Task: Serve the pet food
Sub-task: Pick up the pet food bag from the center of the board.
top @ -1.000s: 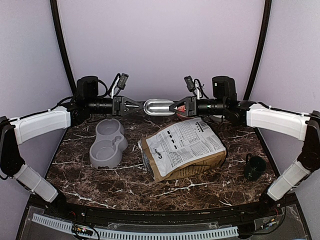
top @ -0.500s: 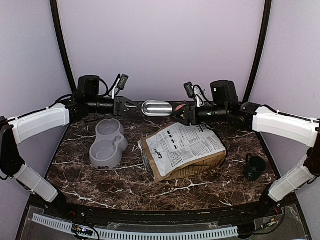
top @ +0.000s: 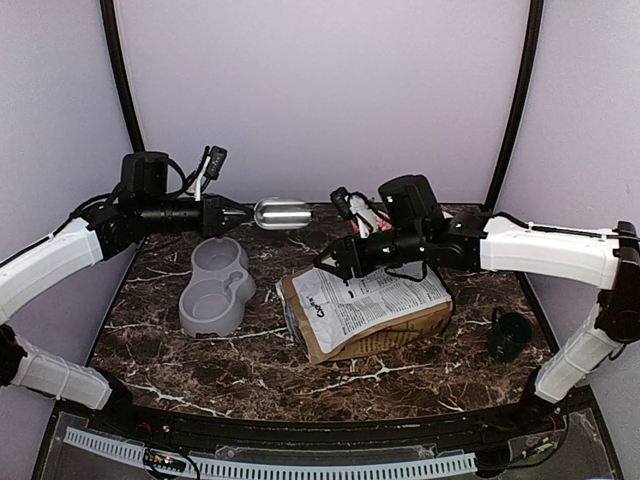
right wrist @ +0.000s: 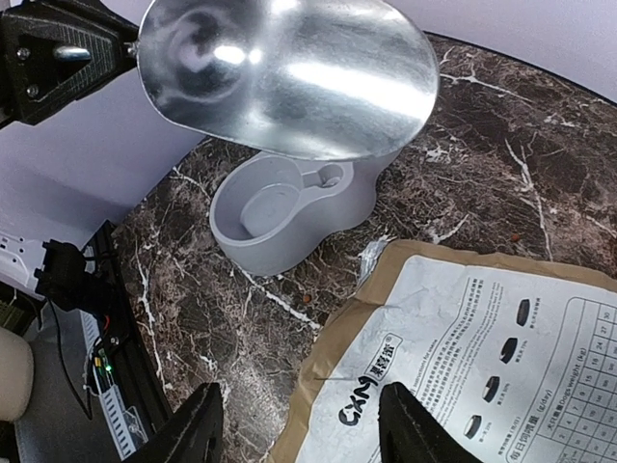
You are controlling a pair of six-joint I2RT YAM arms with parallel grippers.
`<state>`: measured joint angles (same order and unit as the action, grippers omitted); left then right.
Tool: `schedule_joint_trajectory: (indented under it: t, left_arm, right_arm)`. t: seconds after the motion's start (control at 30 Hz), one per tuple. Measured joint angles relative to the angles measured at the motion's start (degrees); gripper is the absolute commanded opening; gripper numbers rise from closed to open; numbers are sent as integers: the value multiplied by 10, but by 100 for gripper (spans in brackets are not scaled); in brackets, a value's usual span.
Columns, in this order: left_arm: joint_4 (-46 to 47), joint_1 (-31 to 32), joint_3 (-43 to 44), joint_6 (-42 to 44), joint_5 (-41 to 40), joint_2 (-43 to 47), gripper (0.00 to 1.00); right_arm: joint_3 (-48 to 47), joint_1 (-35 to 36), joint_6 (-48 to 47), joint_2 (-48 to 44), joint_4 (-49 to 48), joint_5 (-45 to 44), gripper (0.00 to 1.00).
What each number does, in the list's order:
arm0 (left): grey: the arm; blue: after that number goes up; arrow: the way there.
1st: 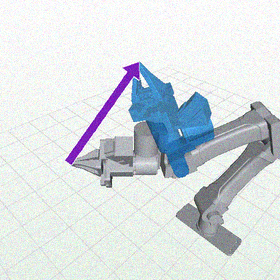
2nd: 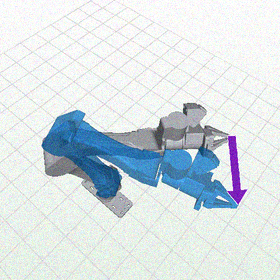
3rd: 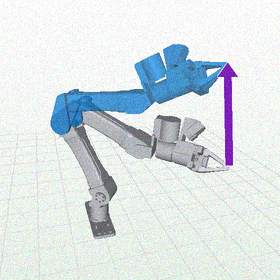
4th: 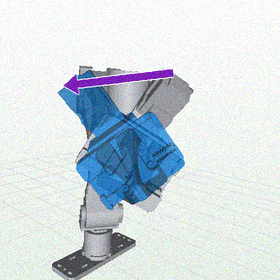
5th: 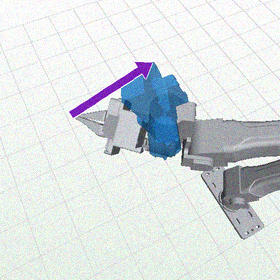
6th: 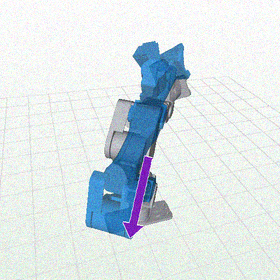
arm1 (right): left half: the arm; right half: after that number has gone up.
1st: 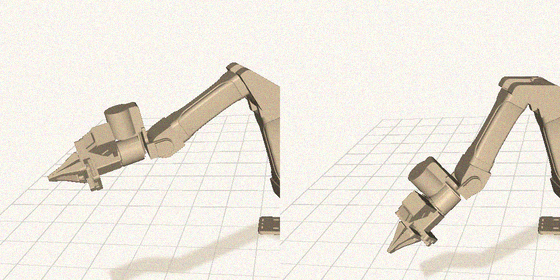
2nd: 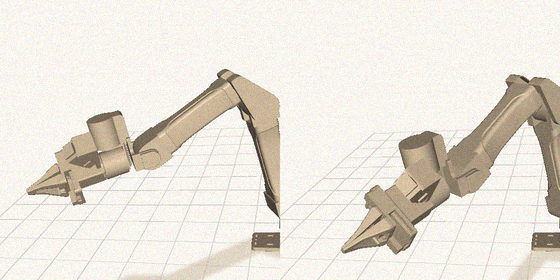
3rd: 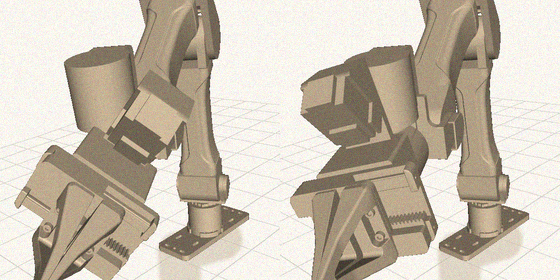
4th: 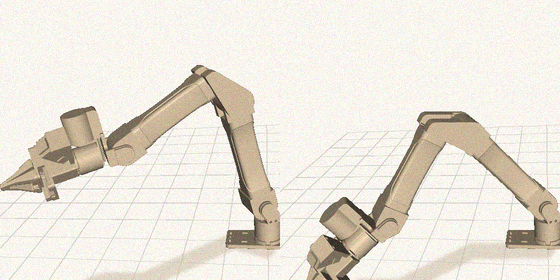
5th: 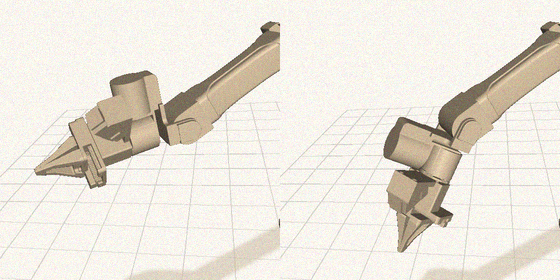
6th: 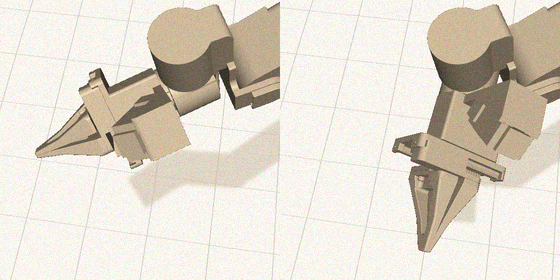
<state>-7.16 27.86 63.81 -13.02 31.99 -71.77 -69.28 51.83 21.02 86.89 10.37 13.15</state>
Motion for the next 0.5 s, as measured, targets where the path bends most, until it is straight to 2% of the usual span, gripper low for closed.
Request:
schedule_joint_trajectory:
  t: [0.33,0.5]
  left_arm:
    - [-74,0,-87,-2,-90,118,0]
    - [-115,0,-99,-11,-120,141,0]
  right_arm:
    - [-80,76,-28,101,30,-54,56]
    - [-128,105,-43,154,72,-81,56]
